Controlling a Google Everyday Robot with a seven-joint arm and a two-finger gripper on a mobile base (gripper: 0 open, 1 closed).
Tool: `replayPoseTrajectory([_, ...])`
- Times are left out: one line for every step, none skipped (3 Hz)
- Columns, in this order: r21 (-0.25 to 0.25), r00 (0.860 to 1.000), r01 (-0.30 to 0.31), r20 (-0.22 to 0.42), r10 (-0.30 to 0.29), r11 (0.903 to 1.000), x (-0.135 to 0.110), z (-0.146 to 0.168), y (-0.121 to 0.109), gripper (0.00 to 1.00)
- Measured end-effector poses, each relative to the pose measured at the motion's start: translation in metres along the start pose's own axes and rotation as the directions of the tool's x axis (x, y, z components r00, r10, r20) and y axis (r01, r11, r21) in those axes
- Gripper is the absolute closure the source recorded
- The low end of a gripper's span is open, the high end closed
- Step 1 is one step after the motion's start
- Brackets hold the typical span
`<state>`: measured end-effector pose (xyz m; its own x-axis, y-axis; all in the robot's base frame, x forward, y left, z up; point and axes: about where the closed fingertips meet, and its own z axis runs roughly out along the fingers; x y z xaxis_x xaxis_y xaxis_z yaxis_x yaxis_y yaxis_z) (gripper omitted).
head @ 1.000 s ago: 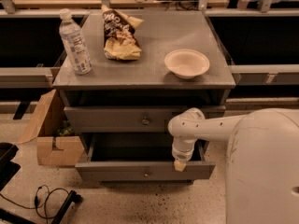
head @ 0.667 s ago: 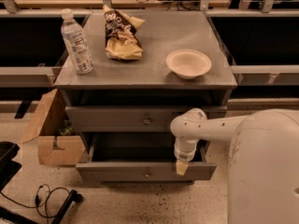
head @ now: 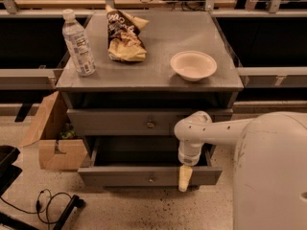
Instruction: Open middle drawer
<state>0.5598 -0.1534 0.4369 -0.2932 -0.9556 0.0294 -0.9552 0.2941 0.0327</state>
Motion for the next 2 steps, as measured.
replayPoseTrajectory([-0.029,1.000,-0.013,-0.010,0.013,0.9995,0.013,0.011,0.031,0.18])
replayPoseTrajectory([-0.092,0.998,-0.033,-0.060,0.027,0.9952,0.031,0.024,0.084,0.41])
